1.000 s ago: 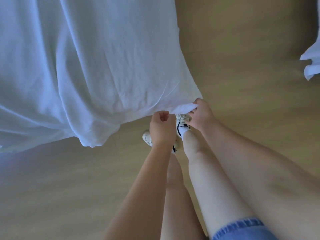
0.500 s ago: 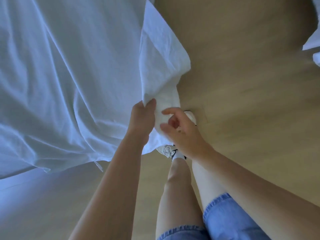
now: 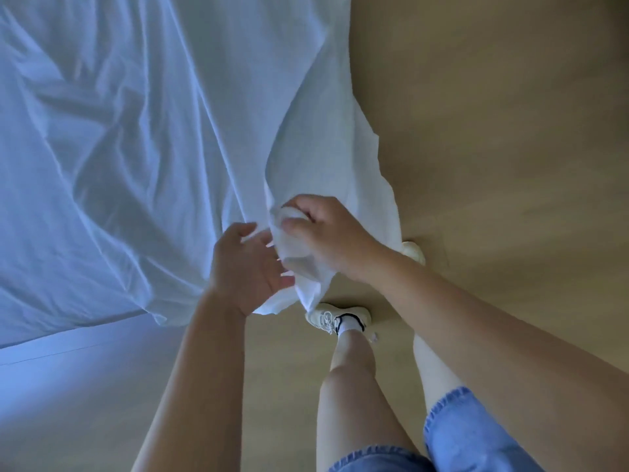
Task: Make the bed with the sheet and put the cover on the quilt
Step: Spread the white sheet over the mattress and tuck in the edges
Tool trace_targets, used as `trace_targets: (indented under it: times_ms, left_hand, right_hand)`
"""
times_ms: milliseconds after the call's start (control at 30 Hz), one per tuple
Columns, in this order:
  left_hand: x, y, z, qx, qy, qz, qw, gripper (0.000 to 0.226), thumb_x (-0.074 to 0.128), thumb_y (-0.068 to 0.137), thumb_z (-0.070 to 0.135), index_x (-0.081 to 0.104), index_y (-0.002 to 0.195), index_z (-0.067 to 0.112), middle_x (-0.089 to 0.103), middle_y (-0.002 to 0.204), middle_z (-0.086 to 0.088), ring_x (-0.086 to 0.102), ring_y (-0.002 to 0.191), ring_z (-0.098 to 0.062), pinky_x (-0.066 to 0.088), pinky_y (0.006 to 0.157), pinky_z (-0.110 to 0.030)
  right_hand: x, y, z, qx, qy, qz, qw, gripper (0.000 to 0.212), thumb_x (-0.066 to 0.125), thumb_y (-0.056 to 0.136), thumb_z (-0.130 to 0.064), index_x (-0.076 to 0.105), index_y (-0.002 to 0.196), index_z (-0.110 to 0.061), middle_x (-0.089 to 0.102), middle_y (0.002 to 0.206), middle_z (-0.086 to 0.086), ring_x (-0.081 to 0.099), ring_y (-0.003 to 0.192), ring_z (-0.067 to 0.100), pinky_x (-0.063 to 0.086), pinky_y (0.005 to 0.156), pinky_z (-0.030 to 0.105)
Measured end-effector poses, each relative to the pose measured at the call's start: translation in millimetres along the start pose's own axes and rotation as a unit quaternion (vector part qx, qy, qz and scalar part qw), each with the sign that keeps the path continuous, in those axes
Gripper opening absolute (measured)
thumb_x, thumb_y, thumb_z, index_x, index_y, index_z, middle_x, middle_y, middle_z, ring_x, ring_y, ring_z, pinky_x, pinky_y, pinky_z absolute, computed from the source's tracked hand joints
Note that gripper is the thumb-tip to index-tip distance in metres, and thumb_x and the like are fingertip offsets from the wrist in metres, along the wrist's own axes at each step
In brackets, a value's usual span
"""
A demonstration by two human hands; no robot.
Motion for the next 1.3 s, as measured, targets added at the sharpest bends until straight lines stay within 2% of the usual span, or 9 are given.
trace_targets:
  times_ms: [100, 200, 333, 433, 567, 700, 867, 1000, 1300]
  left_hand:
    - [-12, -10, 14, 0.015, -0.026, -0.036, 0.999, 0.050, 0.054, 0.079, 0.042, 0.066, 0.109, 0.004, 0.068, 0.103, -0.014, 0.065, 0.093, -0.026, 0.053, 0.079, -0.032]
    - [-45, -23, 27, 0.092, 0.098, 0.090, 0.987, 0.012, 0.053, 0.090, 0.009, 0.061, 0.081, 0.011, 0.062, 0.072, -0.002, 0.057, 0.071, -0.017, 0.047, 0.060, -0.019]
    - [-104, -55, 42, 0.125, -0.053, 0.134, 0.982, 0.021, 0.046, 0.096, 0.020, 0.055, 0.078, 0.016, 0.060, 0.073, -0.002, 0.058, 0.062, -0.015, 0.051, 0.055, -0.022]
    - [-154, -88, 49, 0.120, 0.119, 0.055, 0.984, 0.028, 0.063, 0.086, 0.038, 0.068, 0.091, 0.011, 0.072, 0.091, -0.013, 0.068, 0.079, -0.026, 0.054, 0.077, -0.043]
    - [-236, -137, 69, 0.192, 0.497, 0.131, 0.836, 0.016, 0.056, 0.092, 0.026, 0.059, 0.084, 0.013, 0.054, 0.068, -0.002, 0.053, 0.067, -0.023, 0.038, 0.054, -0.026]
    - [-320, -169, 86, 0.220, 0.587, 0.184, 0.757, 0.019, 0.048, 0.093, 0.025, 0.057, 0.084, 0.011, 0.048, 0.065, 0.001, 0.049, 0.067, -0.021, 0.035, 0.059, -0.029]
    - [-415, -174, 104, 0.294, 0.336, 0.260, 0.856, 0.018, 0.051, 0.091, 0.016, 0.059, 0.107, 0.012, 0.058, 0.085, -0.002, 0.053, 0.080, -0.025, 0.036, 0.065, -0.028]
    - [-465, -157, 128, 0.309, 0.124, 0.102, 0.937, 0.084, 0.068, 0.077, 0.009, 0.023, 0.146, 0.026, 0.046, 0.131, 0.008, 0.050, 0.117, -0.013, 0.043, 0.078, -0.018]
    - [-668, -169, 209, 0.239, 0.190, 0.177, 0.936, 0.004, 0.056, 0.079, 0.008, 0.060, 0.078, 0.005, 0.057, 0.069, -0.005, 0.052, 0.066, -0.021, 0.040, 0.058, -0.027]
  right_hand:
    - [55, -20, -7, -0.034, -0.120, -0.092, 0.988, 0.014, 0.051, 0.090, -0.005, 0.065, 0.093, -0.006, 0.057, 0.073, -0.006, 0.051, 0.067, 0.004, 0.037, 0.062, 0.012]
    - [80, -32, -12, -0.010, -0.104, -0.098, 0.990, 0.012, 0.055, 0.092, -0.011, 0.061, 0.082, -0.006, 0.049, 0.064, -0.003, 0.043, 0.056, 0.002, 0.035, 0.057, 0.016]
    - [105, -40, -29, -0.049, -0.071, 0.050, 0.995, 0.011, 0.064, 0.086, -0.014, 0.059, 0.088, -0.023, 0.056, 0.080, -0.002, 0.049, 0.070, 0.005, 0.039, 0.065, 0.010]
    - [140, -29, -22, 0.052, -0.026, 0.162, 0.985, 0.046, 0.064, 0.086, -0.039, 0.047, 0.125, -0.022, 0.051, 0.122, 0.000, 0.050, 0.105, 0.009, 0.040, 0.089, 0.017]
    - [241, 13, -27, 0.158, 0.117, 0.061, 0.979, 0.092, 0.063, 0.076, -0.060, 0.019, 0.149, -0.022, 0.045, 0.137, 0.003, 0.051, 0.119, 0.020, 0.048, 0.093, 0.042]
    - [344, 49, -62, 0.106, 0.117, 0.093, 0.983, 0.027, 0.053, 0.087, -0.001, 0.050, 0.113, -0.005, 0.060, 0.098, 0.011, 0.059, 0.081, 0.021, 0.053, 0.066, 0.028]
    - [438, 88, -95, 0.099, 0.210, 0.112, 0.966, 0.028, 0.026, 0.085, 0.005, 0.046, 0.076, -0.012, 0.042, 0.071, 0.003, 0.042, 0.065, 0.017, 0.040, 0.061, 0.026]
    - [520, 118, -117, 0.112, 0.293, 0.057, 0.948, 0.025, 0.030, 0.086, -0.006, 0.038, 0.064, -0.015, 0.038, 0.062, 0.001, 0.039, 0.065, 0.018, 0.040, 0.066, 0.028]
    - [734, 199, -137, 0.200, 0.128, -0.050, 0.970, 0.024, 0.066, 0.083, -0.030, 0.054, 0.092, -0.012, 0.052, 0.086, 0.005, 0.055, 0.084, 0.025, 0.048, 0.084, 0.038]
Point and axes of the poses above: each hand's wrist, its own y-axis towards the middle knuckle, its own x-axis out of the palm, z = x × y, the point moved 6 cm from there along y, towards the middle knuckle
